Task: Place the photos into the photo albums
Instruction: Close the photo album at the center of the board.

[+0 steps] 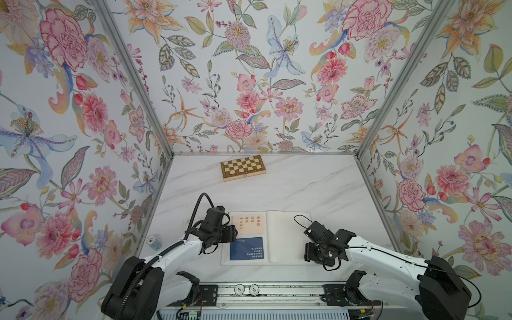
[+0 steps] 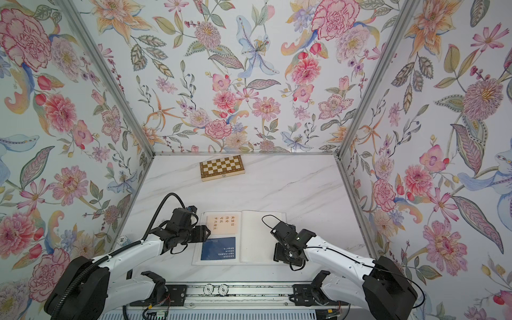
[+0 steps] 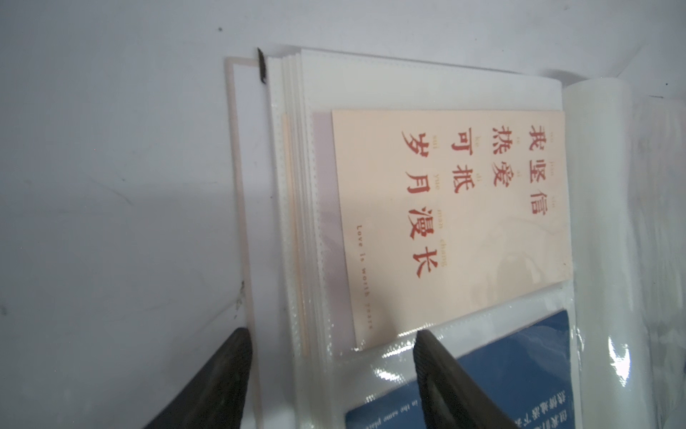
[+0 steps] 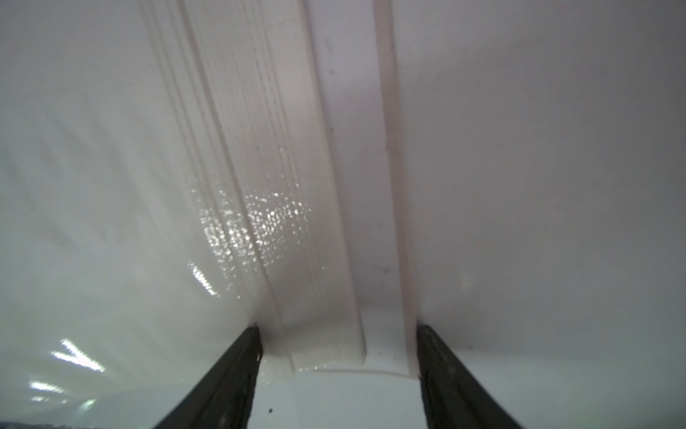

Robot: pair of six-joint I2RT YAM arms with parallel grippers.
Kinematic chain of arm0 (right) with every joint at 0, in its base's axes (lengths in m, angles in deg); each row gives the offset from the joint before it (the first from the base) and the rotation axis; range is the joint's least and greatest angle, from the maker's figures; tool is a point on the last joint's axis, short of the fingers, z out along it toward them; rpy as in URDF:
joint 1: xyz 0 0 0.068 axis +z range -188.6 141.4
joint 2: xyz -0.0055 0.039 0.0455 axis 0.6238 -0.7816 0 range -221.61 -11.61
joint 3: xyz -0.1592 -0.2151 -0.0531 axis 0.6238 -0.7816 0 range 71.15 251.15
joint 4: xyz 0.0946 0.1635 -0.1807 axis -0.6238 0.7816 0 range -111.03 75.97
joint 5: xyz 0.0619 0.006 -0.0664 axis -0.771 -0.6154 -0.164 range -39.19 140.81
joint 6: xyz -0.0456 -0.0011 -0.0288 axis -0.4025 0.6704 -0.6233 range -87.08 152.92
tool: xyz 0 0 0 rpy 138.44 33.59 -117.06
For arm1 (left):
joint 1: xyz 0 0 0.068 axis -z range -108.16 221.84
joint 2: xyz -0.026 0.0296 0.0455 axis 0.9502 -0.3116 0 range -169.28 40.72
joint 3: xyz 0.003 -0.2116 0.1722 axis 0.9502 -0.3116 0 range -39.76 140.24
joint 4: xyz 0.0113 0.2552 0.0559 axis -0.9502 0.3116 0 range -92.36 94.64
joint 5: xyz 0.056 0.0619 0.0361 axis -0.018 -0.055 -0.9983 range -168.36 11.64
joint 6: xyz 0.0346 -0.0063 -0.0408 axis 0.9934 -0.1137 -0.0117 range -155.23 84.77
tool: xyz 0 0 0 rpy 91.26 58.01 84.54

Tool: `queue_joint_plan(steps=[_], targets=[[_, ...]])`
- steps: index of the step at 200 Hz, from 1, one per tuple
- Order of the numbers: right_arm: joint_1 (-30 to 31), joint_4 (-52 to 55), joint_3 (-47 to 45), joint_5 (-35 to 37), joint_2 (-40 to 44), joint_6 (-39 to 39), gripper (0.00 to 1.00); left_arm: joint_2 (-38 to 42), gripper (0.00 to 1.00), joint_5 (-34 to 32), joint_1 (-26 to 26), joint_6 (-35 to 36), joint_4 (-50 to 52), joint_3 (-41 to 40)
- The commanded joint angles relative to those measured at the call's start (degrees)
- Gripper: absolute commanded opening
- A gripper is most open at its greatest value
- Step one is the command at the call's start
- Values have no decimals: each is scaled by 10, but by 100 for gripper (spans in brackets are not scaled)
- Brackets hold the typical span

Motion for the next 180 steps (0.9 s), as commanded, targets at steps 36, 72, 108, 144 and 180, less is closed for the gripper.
queue_joint_plan(steps=[36,72,108,144,180], targets=[[9,-40,34,-29,-16,-2,67,-18,68,30,13,-17,45,-15],[5,-34,47,-27,-15,-8,67,-21,68,32,13,-17,44,-14],[-3,-22,59,-21,-7,-19,67,-28,68,33,13,-15,40,-13],[-6,0,80,-12,1,-28,66,-39,68,37,13,-18,28,-13],[-7,19,102,-4,11,-36,67,-43,68,40,13,-18,25,-11]])
